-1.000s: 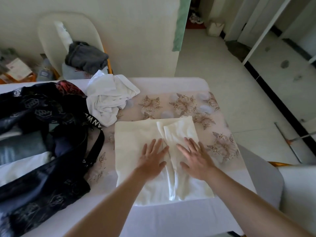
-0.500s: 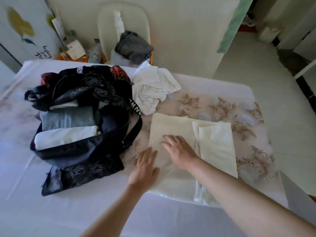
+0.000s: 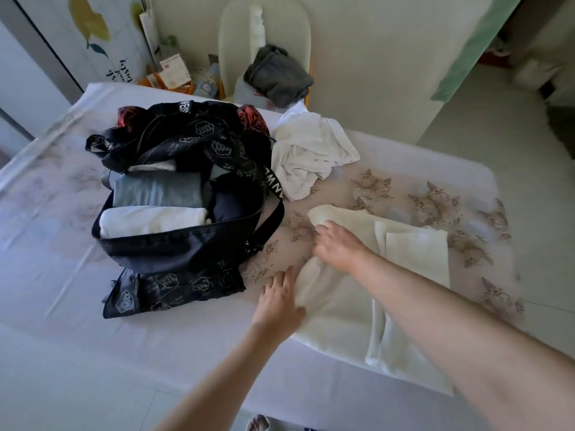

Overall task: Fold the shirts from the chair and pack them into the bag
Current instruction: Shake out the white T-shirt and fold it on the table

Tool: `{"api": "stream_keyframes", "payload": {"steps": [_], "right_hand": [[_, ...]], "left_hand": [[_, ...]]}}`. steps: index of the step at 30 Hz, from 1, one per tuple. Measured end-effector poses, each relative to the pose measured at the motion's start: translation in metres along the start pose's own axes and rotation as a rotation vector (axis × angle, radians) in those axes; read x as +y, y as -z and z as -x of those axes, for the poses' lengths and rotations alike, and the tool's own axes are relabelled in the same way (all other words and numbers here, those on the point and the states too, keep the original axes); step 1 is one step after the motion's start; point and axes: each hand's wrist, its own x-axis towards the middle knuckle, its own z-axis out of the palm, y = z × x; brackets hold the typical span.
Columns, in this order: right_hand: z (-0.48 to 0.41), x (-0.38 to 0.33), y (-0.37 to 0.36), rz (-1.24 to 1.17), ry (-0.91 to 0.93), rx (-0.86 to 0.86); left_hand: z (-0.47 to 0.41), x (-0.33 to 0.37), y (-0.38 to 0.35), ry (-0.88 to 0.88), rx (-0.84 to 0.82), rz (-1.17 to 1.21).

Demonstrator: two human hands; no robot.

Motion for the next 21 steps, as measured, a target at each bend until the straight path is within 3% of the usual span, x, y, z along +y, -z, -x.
{"api": "stream_keyframes", "payload": {"steps": [3,6,14,16,18,19,21], "right_hand": [[0.023,0.013,0.002,0.045,-0.039,0.149],[0.051,0.027,0.000,0.066,-0.139,0.239],[0.174,0.051,-0.056,-0.168,-0.495,0.371],[0.206,0.041,-0.076,-0.274,-0.586,0.309],[0.229,0.024,-0.096,-0.377,-0.628,0.104],[0.238,0.016,-0.105,-0.430,-0.645,-0.010],[0.247,-0.007,-0.122,-0.616,-0.714,-0.191]], "left_hand": [[-0.008,0.006,0.009,0.022,-0.072,0.124],[-0.013,0.024,0.028,0.040,-0.249,0.097],[-0.019,0.137,0.048,-0.316,-0.555,0.128],[-0.010,0.162,0.032,-0.349,-0.766,0.132],[-0.001,0.178,0.013,-0.369,-0.904,0.085],[0.002,0.182,0.006,-0.405,-0.869,0.042],[0.001,0.181,-0.011,-0.505,-0.590,-0.049]]}}
